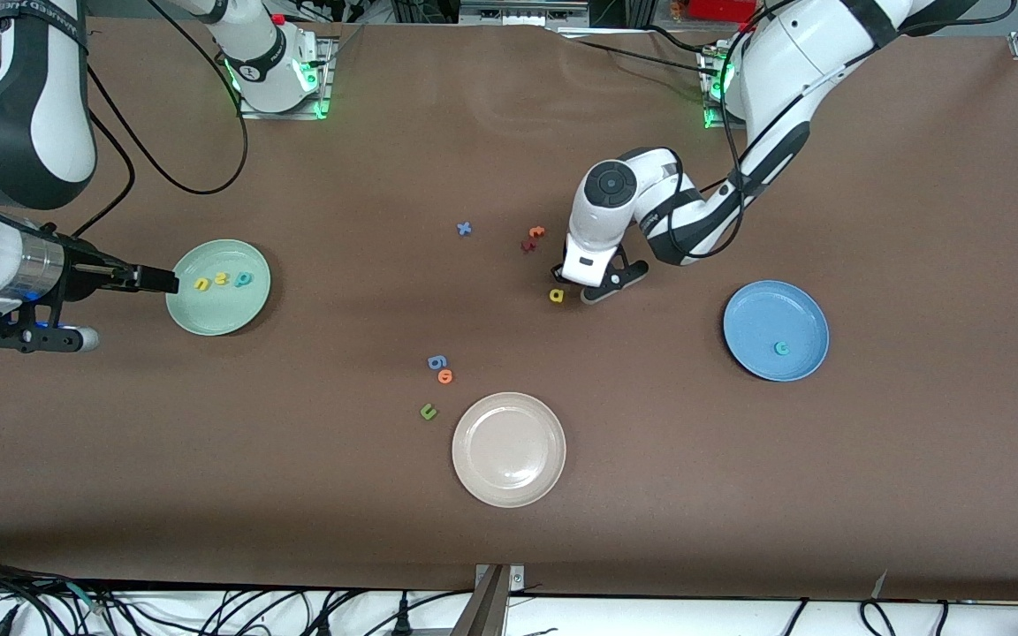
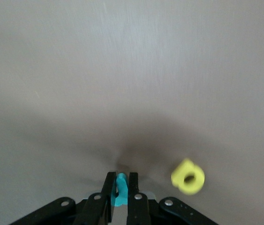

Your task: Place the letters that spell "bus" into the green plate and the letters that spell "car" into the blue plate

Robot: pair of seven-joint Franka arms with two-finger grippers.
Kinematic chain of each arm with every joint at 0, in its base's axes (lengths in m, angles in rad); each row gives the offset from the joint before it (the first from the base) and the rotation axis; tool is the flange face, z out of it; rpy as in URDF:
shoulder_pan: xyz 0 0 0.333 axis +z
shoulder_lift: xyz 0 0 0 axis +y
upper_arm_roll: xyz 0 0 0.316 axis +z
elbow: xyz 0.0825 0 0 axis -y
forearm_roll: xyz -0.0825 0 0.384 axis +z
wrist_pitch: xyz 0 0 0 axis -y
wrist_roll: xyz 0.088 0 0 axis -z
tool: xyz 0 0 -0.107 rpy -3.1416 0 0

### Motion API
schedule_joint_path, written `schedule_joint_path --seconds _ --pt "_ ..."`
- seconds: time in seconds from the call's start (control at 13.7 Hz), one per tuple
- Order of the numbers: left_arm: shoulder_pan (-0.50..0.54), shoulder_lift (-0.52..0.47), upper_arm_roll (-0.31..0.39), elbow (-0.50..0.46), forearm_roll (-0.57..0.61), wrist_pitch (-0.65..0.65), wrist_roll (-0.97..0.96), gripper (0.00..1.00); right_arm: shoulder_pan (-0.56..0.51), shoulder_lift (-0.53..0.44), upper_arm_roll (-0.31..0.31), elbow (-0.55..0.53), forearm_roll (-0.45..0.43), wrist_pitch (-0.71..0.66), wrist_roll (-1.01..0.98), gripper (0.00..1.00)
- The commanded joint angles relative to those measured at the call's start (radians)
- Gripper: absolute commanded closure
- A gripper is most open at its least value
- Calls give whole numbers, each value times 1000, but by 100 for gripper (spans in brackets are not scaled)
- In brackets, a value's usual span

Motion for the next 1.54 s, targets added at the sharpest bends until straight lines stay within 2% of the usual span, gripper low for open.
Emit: schedule_joint_path --seconds 0.0,0.07,0.22,0.29,0.51,0.58,0.73,0.88,0.95,1.1,1.17,1.24,1.46 --pt "24 -2 -4 126 -101 -133 185 100 -7 -19 4 -20 -26 21 -21 1" --pt "39 -2 -1 172 -155 -200 300 100 -39 -19 32 -12 -57 30 -21 1" --pt "112 -4 -4 244 -198 -329 531 100 -198 -40 248 -11 -135 47 -7 1" --pt "140 -7 -4 264 -206 -378 636 100 -238 -52 307 -17 -175 61 -4 1" --pt "247 -7 -1 313 -201 -506 932 100 -272 -63 327 -29 -183 67 2 1" --pt "292 -7 -1 315 -192 -529 1036 100 -298 -74 359 -46 -183 79 2 1" --pt "359 -7 2 312 -188 -544 1224 100 -323 -117 389 -118 -186 131 2 1" --pt "392 -2 33 309 -165 -578 1348 100 -349 -174 404 -205 -186 190 2 1" --pt "397 -2 46 301 -151 -578 1390 100 -373 -195 434 -227 -195 211 2 1" --pt "409 4 59 289 -142 -578 1405 97 -386 -211 453 -227 -215 204 4 1" --pt "413 4 59 278 -142 -577 1433 75 -384 -214 453 -225 -215 202 25 1" --pt "410 4 59 278 -142 -576 1480 1 -382 -214 456 -213 -214 182 54 1" --pt "413 -8 53 285 -160 -583 1476 0 -379 -217 465 -201 -214 139 88 0"
